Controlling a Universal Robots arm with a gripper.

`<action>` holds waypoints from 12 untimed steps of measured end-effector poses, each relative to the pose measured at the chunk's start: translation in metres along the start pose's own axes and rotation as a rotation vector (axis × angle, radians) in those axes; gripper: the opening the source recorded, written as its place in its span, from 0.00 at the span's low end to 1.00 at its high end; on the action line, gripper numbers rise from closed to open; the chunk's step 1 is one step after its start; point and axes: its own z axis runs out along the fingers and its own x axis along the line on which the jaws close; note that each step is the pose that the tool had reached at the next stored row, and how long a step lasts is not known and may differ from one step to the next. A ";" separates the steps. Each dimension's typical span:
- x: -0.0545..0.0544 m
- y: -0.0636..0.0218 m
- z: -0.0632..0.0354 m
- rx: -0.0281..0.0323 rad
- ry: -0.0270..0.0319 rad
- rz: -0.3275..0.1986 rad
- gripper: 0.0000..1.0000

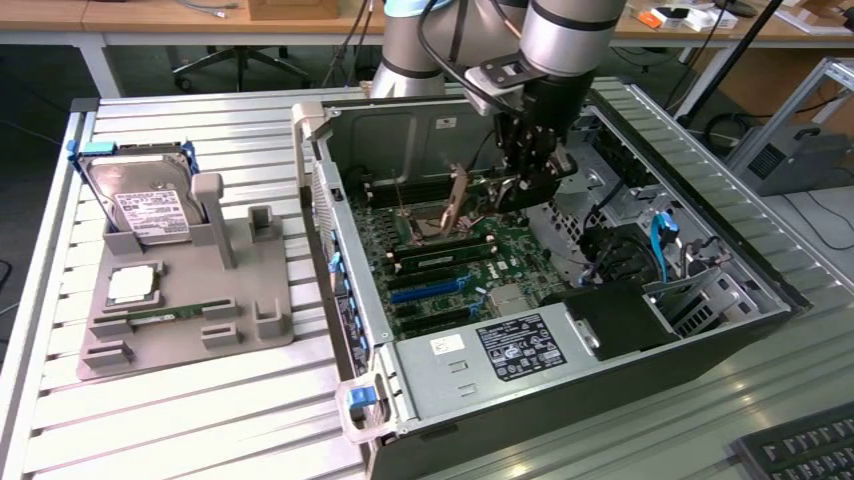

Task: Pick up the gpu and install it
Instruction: 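Insert the gpu into the slot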

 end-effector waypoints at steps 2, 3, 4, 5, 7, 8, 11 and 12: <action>0.000 0.0002 0.0003 0.0000 0.0000 0.000 0.27; 0.000 0.0004 0.0005 0.0000 0.0000 0.000 0.27; 0.000 0.0006 0.0006 0.0000 0.0000 0.000 0.27; 0.000 0.0007 0.0008 0.0001 0.0000 0.000 0.27; 0.000 0.0010 0.0010 0.0000 0.0000 0.000 0.27; 0.000 0.0011 0.0012 0.0000 0.0000 0.000 0.27; 0.000 0.0016 0.0017 0.0000 0.0000 0.000 0.27; 0.000 0.0017 0.0018 0.0000 0.0000 0.000 0.27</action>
